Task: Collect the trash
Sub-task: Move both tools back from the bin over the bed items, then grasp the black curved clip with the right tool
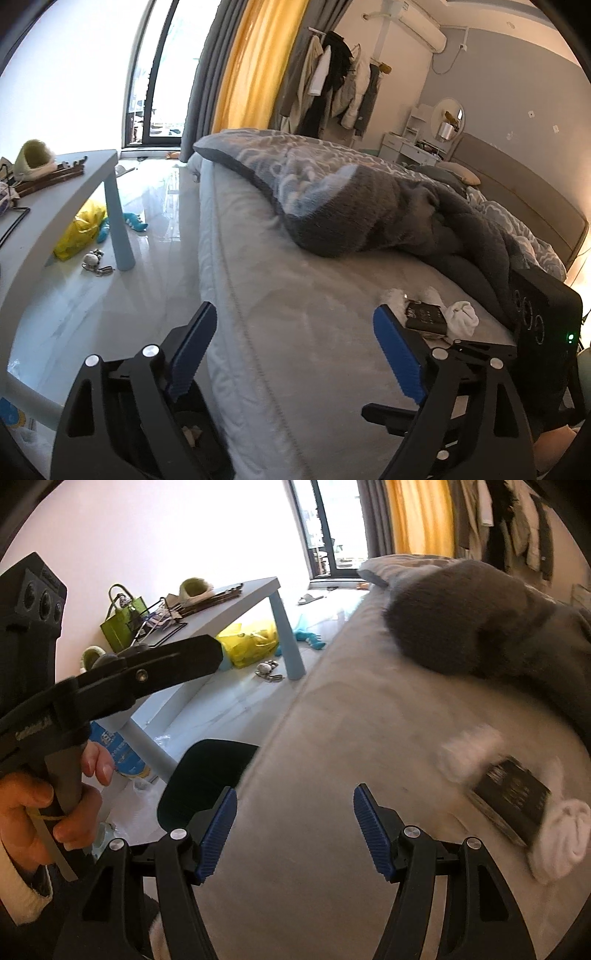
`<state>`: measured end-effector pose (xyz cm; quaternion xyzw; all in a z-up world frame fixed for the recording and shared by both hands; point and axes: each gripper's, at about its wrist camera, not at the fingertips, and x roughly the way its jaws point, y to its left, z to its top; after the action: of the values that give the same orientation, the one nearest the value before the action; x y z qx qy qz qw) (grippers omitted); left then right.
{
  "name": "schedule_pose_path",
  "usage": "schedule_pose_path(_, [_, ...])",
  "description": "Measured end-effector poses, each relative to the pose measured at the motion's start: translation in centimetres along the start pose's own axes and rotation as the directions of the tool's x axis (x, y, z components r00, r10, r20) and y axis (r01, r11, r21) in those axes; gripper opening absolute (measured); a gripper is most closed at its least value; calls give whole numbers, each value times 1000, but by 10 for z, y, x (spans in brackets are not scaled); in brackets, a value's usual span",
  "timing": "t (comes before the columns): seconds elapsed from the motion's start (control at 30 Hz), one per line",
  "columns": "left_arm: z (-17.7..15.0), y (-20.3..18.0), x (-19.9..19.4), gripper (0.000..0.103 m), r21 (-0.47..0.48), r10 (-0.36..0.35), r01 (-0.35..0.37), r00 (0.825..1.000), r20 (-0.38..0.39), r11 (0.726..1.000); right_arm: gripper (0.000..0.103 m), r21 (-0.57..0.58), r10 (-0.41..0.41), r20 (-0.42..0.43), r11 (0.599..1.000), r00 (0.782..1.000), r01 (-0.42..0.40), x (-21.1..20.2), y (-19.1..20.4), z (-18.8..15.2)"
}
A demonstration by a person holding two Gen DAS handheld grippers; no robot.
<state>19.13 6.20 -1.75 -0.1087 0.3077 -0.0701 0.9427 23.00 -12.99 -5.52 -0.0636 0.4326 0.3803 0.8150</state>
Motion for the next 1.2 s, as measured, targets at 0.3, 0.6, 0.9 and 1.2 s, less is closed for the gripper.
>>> schedule_pose_path(0.3, [-7,-34,28,90,15,-4,5,999,-54,1000,67,20,-16,8,1000,1000,16,-28,-32,-24])
schedule_pose_path(0.6, [-14,-60,51,90,9,-25,26,995,-97,1000,64,28,-29,13,999,999,29,-47,-57,-46])
schedule_pose_path(0.9, [-24,-88,70,90,25,-44,48,990,-132,999,51,39,-46,-17,998,999,46,-54,-80,-65])
schedule_pose_path(1.2, [-31,-107,84,90,42,-62,69,986,-158,997,36,43,-47,-31,998,998,48,-67,-91,-81])
